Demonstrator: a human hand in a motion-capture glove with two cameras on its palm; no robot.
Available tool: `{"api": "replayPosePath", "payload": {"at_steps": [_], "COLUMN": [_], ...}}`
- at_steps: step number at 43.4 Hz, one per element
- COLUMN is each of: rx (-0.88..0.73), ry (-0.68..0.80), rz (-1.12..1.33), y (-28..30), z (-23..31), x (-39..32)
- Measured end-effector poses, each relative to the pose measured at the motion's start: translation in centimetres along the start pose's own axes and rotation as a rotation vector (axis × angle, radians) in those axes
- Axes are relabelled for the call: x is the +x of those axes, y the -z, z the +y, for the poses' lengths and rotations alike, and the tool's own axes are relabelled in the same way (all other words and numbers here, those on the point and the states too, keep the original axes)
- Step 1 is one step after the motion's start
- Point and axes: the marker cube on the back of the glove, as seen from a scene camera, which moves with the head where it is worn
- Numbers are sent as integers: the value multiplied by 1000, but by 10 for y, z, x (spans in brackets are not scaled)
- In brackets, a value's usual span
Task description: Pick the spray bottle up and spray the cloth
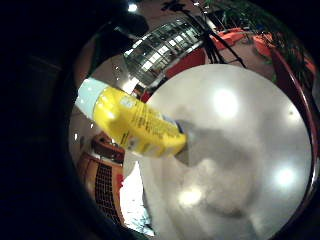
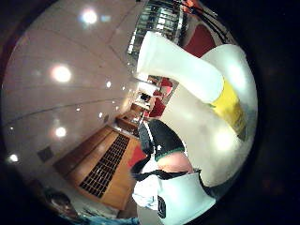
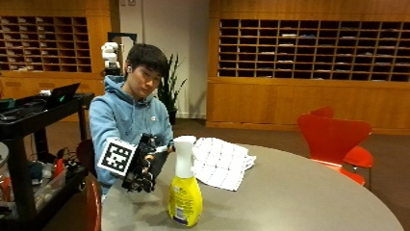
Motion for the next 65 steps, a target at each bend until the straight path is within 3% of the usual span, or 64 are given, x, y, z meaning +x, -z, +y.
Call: {"api": "replayPosePath", "payload": {"at_steps": [10,17,26,39,45,51,57,65], "rx": [-55,-53,-42,-195,-367,-604,-768,-918], "ry": [-177,-187,-302,-233,-117,108,396,620], "rz": [-69,-25,-82,-12,114,311,628,1045], "y": [-26,-46,-70,-104,-116,-124,-129,-129], "z": [-8,-26,-50,-59,-55,-38,-1,41], "x": [2,-10,-17,-34,-61,-104,-157,-204]}}
